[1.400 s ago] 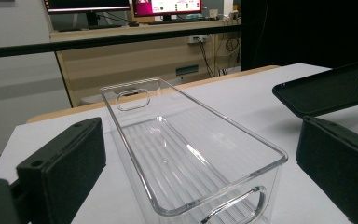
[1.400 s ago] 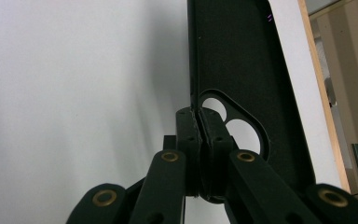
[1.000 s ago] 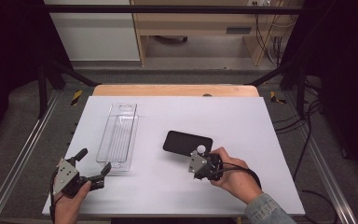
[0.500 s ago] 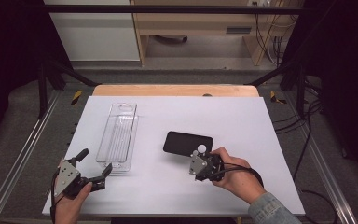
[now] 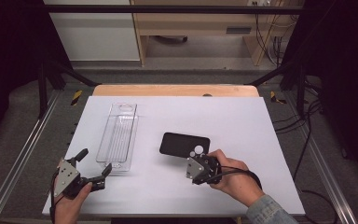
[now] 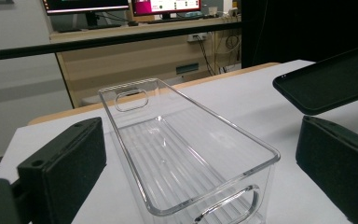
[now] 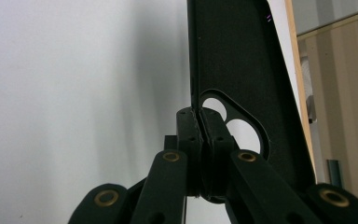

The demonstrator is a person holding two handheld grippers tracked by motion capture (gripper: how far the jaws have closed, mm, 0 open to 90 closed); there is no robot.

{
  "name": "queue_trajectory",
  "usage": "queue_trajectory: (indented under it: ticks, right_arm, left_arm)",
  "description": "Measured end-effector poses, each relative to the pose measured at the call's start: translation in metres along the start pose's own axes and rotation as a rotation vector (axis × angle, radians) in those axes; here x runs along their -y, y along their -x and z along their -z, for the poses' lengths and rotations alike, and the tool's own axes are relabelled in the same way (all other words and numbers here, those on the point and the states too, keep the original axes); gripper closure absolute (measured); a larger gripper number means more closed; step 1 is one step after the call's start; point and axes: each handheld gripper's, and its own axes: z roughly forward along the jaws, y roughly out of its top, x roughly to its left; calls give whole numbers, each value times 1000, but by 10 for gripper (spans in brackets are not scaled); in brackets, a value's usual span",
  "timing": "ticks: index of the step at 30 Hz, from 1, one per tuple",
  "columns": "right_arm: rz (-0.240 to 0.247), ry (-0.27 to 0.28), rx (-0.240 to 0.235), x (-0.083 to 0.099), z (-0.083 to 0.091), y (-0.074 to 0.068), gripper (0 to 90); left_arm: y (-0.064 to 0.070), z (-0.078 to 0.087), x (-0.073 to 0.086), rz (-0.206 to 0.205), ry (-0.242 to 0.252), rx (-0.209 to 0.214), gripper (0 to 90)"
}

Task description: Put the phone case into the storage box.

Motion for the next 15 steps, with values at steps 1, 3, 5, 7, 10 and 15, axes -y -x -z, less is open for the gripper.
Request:
queue_trajectory:
  ticks: [1,3,5,7,10,15]
  right_arm:
    - [12,-1,4,-1,0,-1,876]
    - [29,-5,9,-3,2,-4,875]
    - [43,-8,12,-4,3,-5,876]
    - [41,-9,13,-5,4,-6,876]
    - [41,-7,18,-5,4,-6,876]
    - [45,-20,18,-3,1,-8,876]
  left_arm:
    - [0,0,0,0,0,0,10]
    - [1,2,-2,-4,-1,-6,11]
    - [2,1,-3,-12,-9,-1,11]
    - [3,1,-4,-18,-14,1,11]
    - [5,1,-5,-17,-21,1,11]
    - [11,1,-22,-52,-18,-11,14]
